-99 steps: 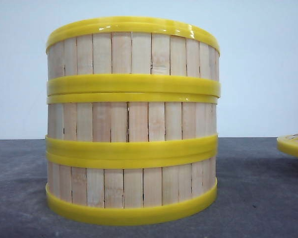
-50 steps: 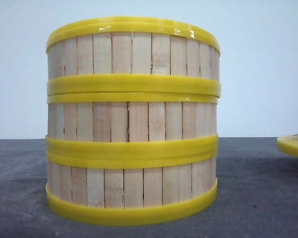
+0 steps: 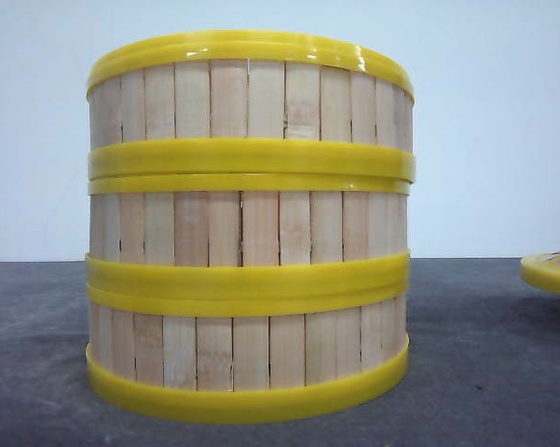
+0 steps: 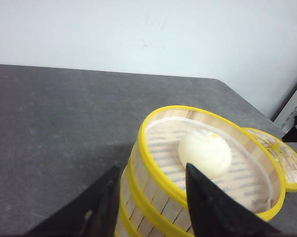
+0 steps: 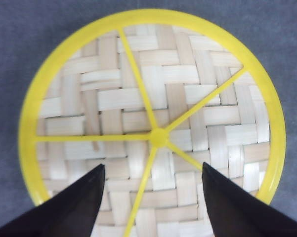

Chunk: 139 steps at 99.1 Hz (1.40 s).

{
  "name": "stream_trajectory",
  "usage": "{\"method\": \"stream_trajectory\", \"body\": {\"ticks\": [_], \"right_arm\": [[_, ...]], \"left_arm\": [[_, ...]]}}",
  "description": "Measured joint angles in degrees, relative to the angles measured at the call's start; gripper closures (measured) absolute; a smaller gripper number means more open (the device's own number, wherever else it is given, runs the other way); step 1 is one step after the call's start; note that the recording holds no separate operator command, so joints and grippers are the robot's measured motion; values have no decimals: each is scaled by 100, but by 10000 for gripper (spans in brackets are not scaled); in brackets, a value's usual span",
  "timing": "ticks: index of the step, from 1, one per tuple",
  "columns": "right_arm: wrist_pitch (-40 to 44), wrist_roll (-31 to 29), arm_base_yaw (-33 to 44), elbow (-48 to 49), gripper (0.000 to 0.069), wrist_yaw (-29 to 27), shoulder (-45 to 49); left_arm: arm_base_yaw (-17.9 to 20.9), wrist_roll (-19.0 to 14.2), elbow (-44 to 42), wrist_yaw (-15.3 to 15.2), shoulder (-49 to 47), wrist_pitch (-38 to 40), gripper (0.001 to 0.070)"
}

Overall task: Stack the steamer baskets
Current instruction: 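Move the right gripper to the woven bamboo lid and grasp its center, then lift the lid with the right gripper and carry it over the stack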

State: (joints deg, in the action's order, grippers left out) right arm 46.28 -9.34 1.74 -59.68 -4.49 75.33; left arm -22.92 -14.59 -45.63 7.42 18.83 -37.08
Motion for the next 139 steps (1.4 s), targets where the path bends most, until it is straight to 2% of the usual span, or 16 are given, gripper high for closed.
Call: {"method": "stream_trajectory", "body": {"ticks": [14, 34, 65, 104, 139], "right_arm": [[-87, -2, 4, 0, 349, 0, 282], [-195, -13, 26, 0, 360, 2, 658], [-380, -17, 101, 0, 442, 0, 710], [-446, -35, 240, -2, 626, 28, 710], [-431, -33, 245, -7, 633, 37, 710]], "left_arm": [[0, 0, 0, 7, 0, 0, 468], [0, 0, 0, 26, 0, 0, 468], [0, 22, 0, 28, 0, 0, 468], [0, 107, 0, 28, 0, 2, 468], [0, 146, 0, 28, 0, 7, 468]]}}
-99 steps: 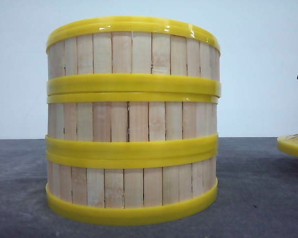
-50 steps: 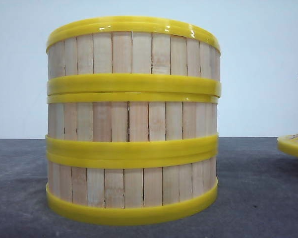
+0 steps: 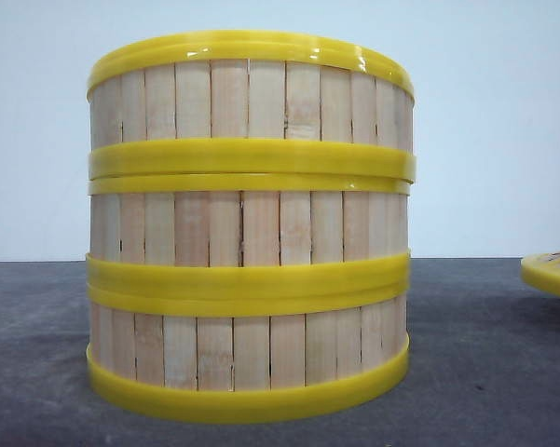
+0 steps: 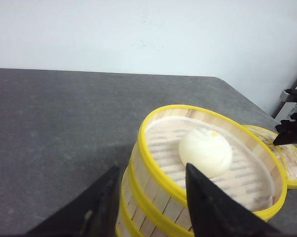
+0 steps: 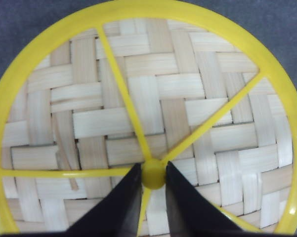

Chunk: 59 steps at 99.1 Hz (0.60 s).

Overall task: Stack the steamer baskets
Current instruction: 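Lift the lid with the right gripper and carry it over the stack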

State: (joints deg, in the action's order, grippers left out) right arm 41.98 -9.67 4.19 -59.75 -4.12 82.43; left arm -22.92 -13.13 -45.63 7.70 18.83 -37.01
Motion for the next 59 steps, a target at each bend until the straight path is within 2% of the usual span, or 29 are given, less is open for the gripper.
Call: {"method": "stream_trajectory", "body": {"ticks": [21, 41, 59], "right_arm": [[208, 33, 0, -247, 633, 4, -90], [669, 120, -140, -1368, 635, 116, -669], [1241, 236, -813, -2476, 635, 306, -907]], "left_arm": [[0, 2, 0, 0, 0, 0, 468], [0, 2, 0, 0, 0, 0, 468], [0, 0, 0, 0, 0, 0, 468]]}}
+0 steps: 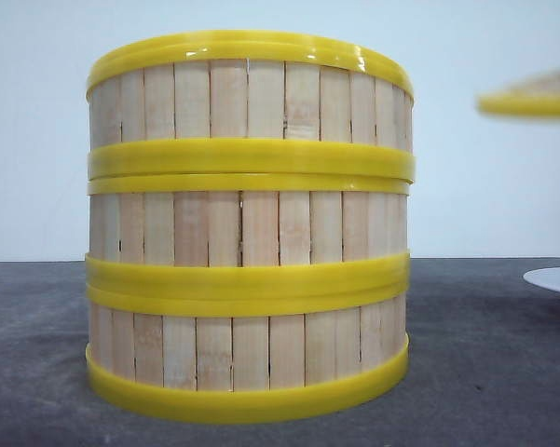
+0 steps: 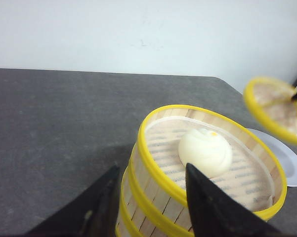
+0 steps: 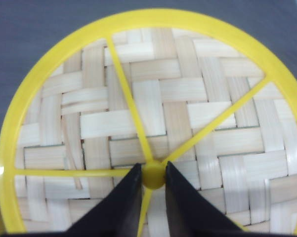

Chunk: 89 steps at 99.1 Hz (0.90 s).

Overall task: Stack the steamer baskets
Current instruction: 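Lift the lid with the right gripper and carry it over the stack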

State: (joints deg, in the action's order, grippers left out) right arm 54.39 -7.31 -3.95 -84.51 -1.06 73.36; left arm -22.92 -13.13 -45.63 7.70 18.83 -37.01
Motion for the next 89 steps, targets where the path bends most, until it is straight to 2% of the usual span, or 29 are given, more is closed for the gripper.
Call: {"method": "stream_trajectory", "body": {"ticks": [14, 26, 58, 69, 89], "right_arm": [[459, 4, -732, -817, 636, 417, 26], [522, 4, -1526, -1298, 637, 715, 39], [811, 39, -3442, -1676, 639, 634, 776], [817, 98, -3851, -1718, 639, 398, 1073], [811, 155, -4227, -1805, 639, 385, 1486]], "left_arm": [[0, 2, 0, 0, 0, 0, 468], [0, 2, 0, 0, 0, 0, 468], [0, 0, 0, 0, 0, 0, 468], [0, 2, 0, 0, 0, 0, 468], [0, 2, 0, 0, 0, -2, 468]]}}
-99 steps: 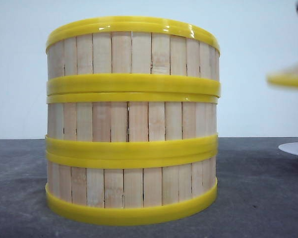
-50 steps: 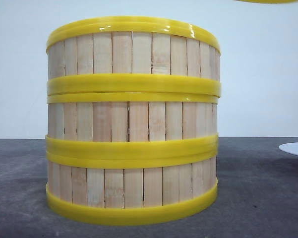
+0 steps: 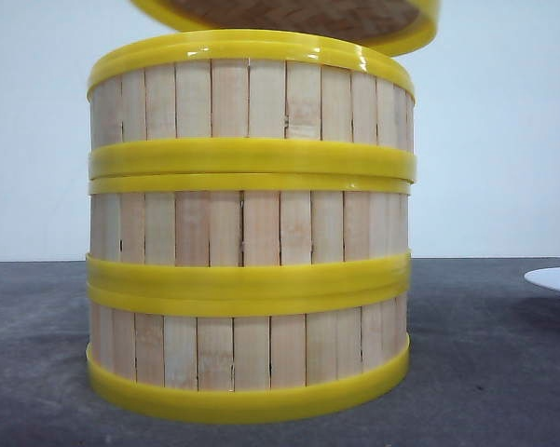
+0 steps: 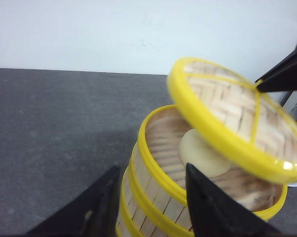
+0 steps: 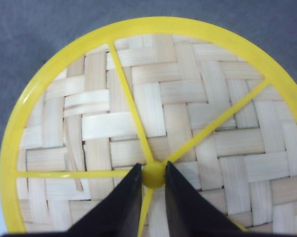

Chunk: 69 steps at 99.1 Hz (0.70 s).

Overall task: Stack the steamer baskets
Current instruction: 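Lift the lid with the right gripper and carry it over the stack, then lower the lid onto the top basket and open the right gripper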

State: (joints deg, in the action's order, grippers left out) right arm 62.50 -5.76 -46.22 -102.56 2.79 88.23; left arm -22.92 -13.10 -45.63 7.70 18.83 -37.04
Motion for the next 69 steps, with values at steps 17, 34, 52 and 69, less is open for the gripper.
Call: {"method": "stream_trajectory", "body": {"ticks": [17, 34, 52, 69], "right_arm": [[33, 4, -96, 0, 639, -11, 260], [35, 11, -142, 0, 639, -4, 302], [153, 39, -146, -4, 639, -7, 457], [153, 44, -201, -4, 639, -4, 525]], "left_arm": [[0, 0, 0, 0, 0, 0, 468], [0, 0, 0, 2, 0, -7, 468], [0, 0, 0, 0, 0, -2, 468], [0, 0, 0, 0, 0, -4, 468]]}}
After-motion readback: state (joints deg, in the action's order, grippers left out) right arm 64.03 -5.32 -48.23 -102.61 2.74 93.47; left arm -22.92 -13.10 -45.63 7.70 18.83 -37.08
